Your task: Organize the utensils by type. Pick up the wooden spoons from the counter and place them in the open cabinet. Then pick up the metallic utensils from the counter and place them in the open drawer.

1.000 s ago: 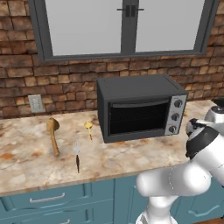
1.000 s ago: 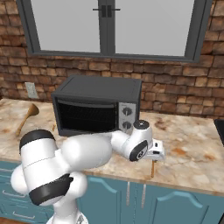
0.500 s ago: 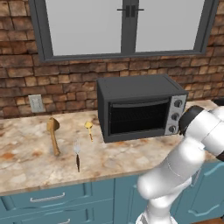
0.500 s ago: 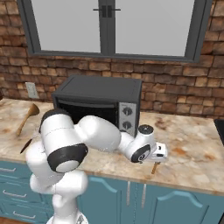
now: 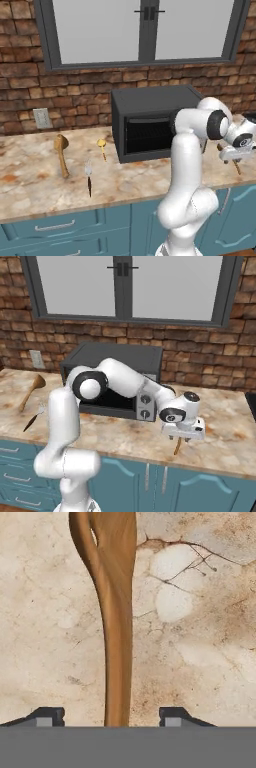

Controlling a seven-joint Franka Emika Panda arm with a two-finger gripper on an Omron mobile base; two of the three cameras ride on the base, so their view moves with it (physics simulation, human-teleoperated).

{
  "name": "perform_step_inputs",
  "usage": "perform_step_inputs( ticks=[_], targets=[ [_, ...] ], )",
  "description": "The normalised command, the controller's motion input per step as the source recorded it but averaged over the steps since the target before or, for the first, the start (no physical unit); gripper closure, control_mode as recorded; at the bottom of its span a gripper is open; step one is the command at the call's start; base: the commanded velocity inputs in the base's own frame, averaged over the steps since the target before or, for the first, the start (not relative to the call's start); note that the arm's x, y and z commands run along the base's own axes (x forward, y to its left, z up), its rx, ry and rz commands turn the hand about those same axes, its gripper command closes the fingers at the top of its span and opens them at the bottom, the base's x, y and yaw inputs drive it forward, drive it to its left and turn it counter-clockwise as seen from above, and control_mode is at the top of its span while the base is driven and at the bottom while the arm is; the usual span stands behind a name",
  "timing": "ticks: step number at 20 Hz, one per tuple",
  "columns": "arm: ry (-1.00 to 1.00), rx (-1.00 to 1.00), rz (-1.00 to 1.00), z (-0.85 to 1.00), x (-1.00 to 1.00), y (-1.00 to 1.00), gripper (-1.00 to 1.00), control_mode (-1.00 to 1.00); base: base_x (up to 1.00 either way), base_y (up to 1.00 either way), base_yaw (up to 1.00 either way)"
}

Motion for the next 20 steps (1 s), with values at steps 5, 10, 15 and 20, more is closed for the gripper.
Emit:
perform_step_inputs(
  ticks=[5,10,15,20],
  targets=[
    [0.06,0.00,0.00,-0.91,0.03,-0.22,1.00,-1.00,0.00,0.00,0.00],
    [0.00,0.00,0.00,-0.87,-0.23,-0.08,1.00,-1.00,0.00,0.00,0.00],
    [-0.25,0.00,-0.01,-0.24,-0.97,0.21,1.00,-1.00,0.00,0.00,0.00],
    [-0.60,-0.08,0.00,0.00,-1.00,0.96,1.00,-1.00,0.00,0.00,0.00]
  ],
)
